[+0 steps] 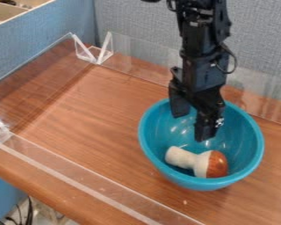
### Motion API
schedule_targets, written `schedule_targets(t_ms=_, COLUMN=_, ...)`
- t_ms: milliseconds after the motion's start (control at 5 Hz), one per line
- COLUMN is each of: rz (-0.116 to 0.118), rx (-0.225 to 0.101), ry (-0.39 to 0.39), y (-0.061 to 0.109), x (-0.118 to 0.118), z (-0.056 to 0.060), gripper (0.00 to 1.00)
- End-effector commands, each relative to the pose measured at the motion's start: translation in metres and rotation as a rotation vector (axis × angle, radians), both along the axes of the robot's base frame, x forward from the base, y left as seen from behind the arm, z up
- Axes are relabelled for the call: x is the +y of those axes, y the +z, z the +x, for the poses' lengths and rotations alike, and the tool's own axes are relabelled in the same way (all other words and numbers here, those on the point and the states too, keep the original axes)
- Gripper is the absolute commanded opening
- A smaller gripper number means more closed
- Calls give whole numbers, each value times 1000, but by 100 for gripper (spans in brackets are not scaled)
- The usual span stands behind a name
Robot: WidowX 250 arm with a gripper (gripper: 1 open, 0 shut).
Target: Put the mushroom in the blue bowl
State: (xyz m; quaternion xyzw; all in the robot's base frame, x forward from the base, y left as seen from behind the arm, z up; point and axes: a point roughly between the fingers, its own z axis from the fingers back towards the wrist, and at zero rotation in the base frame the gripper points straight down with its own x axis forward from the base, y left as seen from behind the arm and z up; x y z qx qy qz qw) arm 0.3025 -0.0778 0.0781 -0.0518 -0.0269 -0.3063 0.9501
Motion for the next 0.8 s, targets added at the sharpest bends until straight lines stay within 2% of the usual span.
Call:
schedule_targets(t_ms=0, rz=-1, rx=-26, ry=2, y=7, x=-2, z=2, gripper=100)
schedule_targets(t_ms=600, rz=11, rx=5, ry=27, y=-4, x=-1, z=1, gripper=100)
